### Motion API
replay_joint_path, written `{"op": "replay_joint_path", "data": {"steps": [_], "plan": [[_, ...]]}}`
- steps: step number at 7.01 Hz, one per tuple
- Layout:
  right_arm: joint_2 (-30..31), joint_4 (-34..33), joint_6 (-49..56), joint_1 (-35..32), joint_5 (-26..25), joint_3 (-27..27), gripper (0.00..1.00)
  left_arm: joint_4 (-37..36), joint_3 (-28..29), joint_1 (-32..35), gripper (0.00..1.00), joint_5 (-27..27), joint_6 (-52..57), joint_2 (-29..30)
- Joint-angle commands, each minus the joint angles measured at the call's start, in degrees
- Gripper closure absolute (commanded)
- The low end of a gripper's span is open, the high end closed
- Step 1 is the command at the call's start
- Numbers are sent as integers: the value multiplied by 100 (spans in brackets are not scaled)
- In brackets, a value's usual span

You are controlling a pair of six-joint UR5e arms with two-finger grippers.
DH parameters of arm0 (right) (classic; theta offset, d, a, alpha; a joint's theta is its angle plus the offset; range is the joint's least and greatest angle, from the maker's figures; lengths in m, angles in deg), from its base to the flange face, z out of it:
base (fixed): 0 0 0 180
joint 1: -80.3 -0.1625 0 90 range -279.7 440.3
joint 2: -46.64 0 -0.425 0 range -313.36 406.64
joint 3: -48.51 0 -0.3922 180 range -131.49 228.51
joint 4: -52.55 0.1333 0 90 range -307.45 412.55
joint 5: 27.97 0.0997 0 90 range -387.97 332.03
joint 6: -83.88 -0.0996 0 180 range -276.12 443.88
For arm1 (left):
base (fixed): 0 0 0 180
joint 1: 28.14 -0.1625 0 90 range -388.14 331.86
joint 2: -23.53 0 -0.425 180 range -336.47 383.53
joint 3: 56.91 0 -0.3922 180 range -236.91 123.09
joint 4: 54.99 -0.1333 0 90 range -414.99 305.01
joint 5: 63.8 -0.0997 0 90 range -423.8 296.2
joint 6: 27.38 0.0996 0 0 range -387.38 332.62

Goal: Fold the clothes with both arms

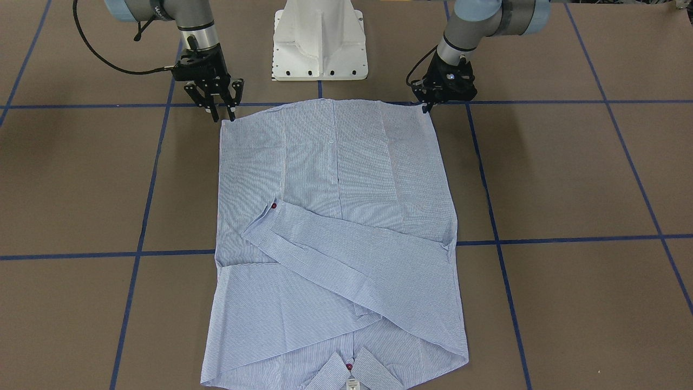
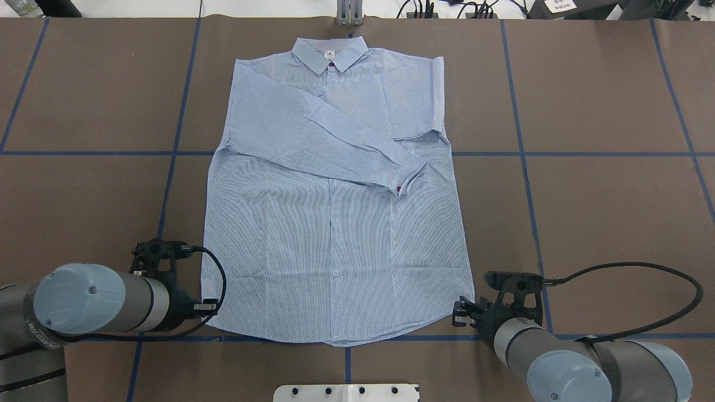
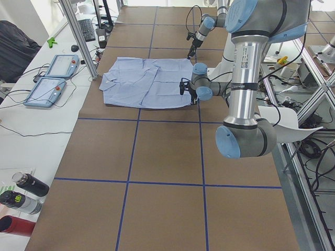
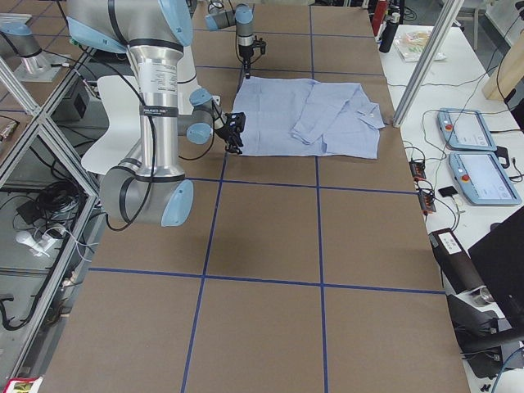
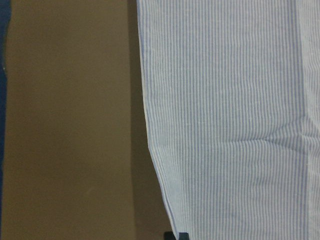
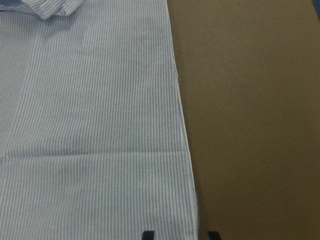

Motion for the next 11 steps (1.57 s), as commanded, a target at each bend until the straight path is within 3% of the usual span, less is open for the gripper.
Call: {"op": "replay_joint_path", "data": {"steps": [1, 11], "plan": [[-7, 0, 2, 3, -12, 103, 58, 2, -29, 0, 100, 7, 0, 0], [-34, -44, 11, 47, -47, 121, 72, -7, -29, 0, 100, 7, 0, -9]]}}
